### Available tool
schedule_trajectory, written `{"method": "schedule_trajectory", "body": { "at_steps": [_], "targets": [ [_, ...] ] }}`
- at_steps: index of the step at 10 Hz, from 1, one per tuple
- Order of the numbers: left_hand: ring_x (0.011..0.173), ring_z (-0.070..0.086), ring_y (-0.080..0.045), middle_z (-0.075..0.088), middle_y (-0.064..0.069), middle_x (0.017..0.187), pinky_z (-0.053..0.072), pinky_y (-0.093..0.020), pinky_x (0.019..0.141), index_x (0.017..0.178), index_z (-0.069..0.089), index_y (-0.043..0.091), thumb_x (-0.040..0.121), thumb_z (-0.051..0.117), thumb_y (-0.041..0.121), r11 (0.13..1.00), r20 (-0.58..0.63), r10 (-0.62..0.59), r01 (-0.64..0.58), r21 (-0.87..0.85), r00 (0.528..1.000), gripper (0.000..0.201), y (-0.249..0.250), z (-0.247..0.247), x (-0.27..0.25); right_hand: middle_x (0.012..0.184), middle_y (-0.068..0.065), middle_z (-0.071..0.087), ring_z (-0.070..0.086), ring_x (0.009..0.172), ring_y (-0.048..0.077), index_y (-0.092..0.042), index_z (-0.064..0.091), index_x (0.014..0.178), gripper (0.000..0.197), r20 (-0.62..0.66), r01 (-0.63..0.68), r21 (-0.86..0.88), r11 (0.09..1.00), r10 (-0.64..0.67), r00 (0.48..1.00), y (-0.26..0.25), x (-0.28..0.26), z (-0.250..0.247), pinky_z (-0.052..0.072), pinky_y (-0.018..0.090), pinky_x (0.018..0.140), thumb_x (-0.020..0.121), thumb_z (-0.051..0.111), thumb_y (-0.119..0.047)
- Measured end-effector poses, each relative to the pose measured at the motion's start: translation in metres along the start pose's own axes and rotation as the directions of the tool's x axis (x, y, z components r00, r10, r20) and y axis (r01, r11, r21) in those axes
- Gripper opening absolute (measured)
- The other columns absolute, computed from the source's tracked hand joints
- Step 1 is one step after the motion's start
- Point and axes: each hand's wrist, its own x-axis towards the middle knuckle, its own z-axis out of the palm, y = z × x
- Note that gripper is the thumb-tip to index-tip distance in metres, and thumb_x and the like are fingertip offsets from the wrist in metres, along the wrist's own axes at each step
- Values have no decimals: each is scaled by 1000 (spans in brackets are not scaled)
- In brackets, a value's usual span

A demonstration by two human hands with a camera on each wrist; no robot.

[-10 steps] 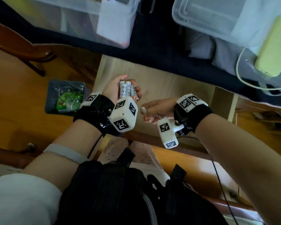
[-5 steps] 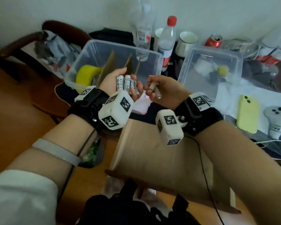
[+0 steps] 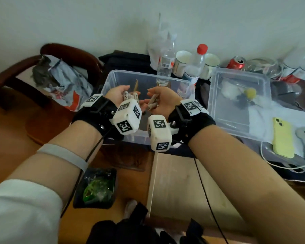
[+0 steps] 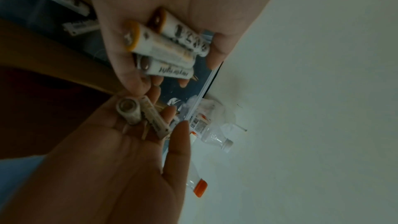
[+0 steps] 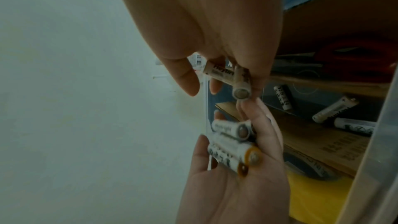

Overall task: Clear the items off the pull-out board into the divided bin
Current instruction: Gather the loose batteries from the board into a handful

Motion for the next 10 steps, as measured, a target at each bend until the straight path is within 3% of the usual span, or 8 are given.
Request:
{"method": "schedule_trajectory", "body": {
  "at_steps": [1,3,5,6,7,8,9,10],
  "targets": [
    [84,54,-27,53,-14,96,45,-40,78,86,56,5,94,40,39,992,-36,-33,37,119,999,39,7,-7,12,52,11,59,53,56,21,-5,47,74,26,15,-26,-99,995,27,1000,3,-4,8,46,24,41,97,38,-12],
    [100,52,-23,50,-8,113,45,-35,90,111,52,6,89,49,39,970,-43,-96,103,222,994,40,7,-15,23,61,12,60,53,68,23,-2,50,74,31,28,-88,-169,982,94,995,8,-1,16,43,37,70,98,35,-16],
    [118,53,-32,48,-15,140,36,-48,108,143,33,4,91,44,45,926,5,-117,107,362,993,67,7,-16,21,59,11,64,63,53,21,-2,51,81,33,-1,-104,-275,956,107,994,14,2,19,46,32,59,100,32,-22],
    [129,45,-40,35,-19,150,35,-60,104,148,23,6,87,46,50,929,57,-156,127,347,986,79,10,-21,21,68,15,59,58,63,22,3,52,90,37,-44,-139,-267,954,131,990,16,3,18,45,32,62,100,33,-27],
    [127,45,-41,37,-19,147,40,-61,97,147,20,2,89,42,53,929,57,-182,153,339,982,80,9,-23,19,94,16,53,56,106,29,4,41,131,49,-77,-168,-282,945,153,985,20,5,18,45,36,77,98,37,-33],
    [123,46,-42,40,-23,141,38,-58,97,146,18,-1,92,37,51,930,62,-159,128,345,985,78,5,-20,16,138,13,46,37,137,28,-1,31,142,52,-53,-174,-252,952,166,985,19,2,19,39,36,96,99,35,-32],
    [103,55,-35,56,-20,111,42,-48,89,132,38,-4,94,33,49,940,103,-163,122,319,981,65,4,-16,10,146,11,40,45,129,29,-4,33,142,49,-26,-149,-232,961,147,989,19,3,19,44,34,91,99,36,-30],
    [126,46,-38,44,-24,139,36,-49,102,141,29,-3,95,32,48,923,80,-159,120,366,984,69,4,-18,9,128,20,48,51,115,30,-3,33,142,51,-86,-73,-288,955,50,995,21,9,14,43,36,83,97,41,-27]
  ]
}}
